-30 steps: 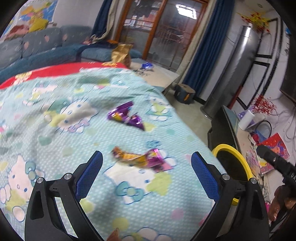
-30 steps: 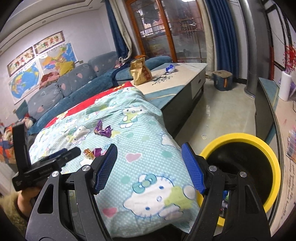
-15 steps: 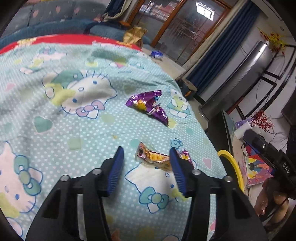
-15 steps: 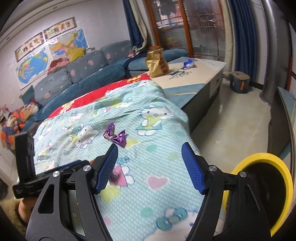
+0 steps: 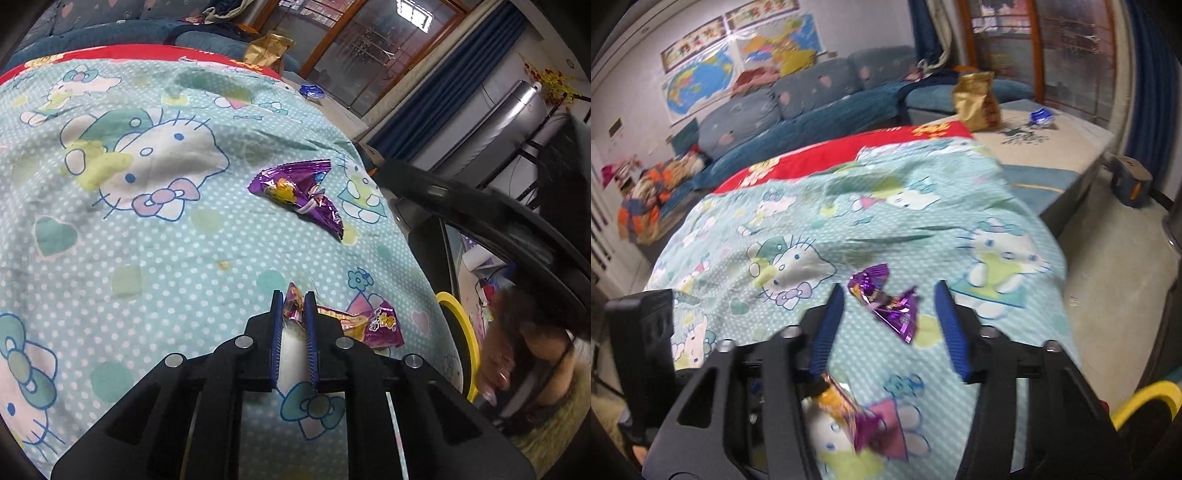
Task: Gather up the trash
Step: 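Grasp the small wrapper with the left tool while the right tool grasps the purple wrapper, then carry both held wrappers over the yellow bin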
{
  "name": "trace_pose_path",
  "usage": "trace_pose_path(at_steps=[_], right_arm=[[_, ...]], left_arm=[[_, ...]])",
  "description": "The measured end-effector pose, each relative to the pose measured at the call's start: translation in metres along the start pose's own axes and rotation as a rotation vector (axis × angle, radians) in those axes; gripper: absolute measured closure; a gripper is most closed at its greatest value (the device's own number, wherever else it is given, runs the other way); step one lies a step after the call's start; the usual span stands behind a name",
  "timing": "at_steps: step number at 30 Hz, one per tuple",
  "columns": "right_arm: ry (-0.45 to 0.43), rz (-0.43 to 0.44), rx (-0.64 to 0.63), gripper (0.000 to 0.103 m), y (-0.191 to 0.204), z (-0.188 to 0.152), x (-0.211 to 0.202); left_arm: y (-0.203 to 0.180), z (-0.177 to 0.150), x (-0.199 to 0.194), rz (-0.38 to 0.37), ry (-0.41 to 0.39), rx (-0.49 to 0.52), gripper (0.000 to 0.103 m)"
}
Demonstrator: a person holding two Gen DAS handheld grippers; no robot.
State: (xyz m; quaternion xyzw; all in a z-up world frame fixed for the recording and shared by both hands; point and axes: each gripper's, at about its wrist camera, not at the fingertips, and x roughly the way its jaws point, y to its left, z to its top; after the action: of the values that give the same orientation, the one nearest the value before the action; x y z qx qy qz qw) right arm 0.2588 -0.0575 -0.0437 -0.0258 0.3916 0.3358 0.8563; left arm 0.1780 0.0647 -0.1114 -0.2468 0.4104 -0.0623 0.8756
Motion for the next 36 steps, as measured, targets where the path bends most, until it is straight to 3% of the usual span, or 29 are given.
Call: trace_pose_path(at_steps=[4,11,12,14,16,25,36], right_arm=[[0.041,0.009,0.007,0.077,0.001,0.005,0.023],[0.063,0.026,0.039,0.078,0.001,0.013,0.045],[0.068,0.025,0.038,0.08,0.001,0.014,0.048],[0.082,0.032,0.037,0.095,0.003,0.016,0.053],[0.091,0.038,0.032,0.097,0.005,0.016,0.055],[-0.006,0.042,0.051,0.098,0.0,0.008,0.01],[-0.133,-0.045,0.123,0.098,-0.032,-0.017,-0.069]], left_arm=[[-0.008,-0.002,-0.011,-0.004,-0.023,0.053,0.096],[-0.02,-0.004,-0.03,0.008,-0.064,0.119,0.096],[-0.022,-0.004,-0.033,0.011,-0.07,0.13,0.096],[-0.024,-0.003,-0.037,0.016,-0.08,0.147,0.096],[-0.028,-0.002,-0.04,0.025,-0.093,0.167,0.096],[-0.046,-0.002,-0.054,0.029,-0.131,0.217,0.096],[-0.078,0.0,-0.062,-0.003,-0.163,0.274,0.096]])
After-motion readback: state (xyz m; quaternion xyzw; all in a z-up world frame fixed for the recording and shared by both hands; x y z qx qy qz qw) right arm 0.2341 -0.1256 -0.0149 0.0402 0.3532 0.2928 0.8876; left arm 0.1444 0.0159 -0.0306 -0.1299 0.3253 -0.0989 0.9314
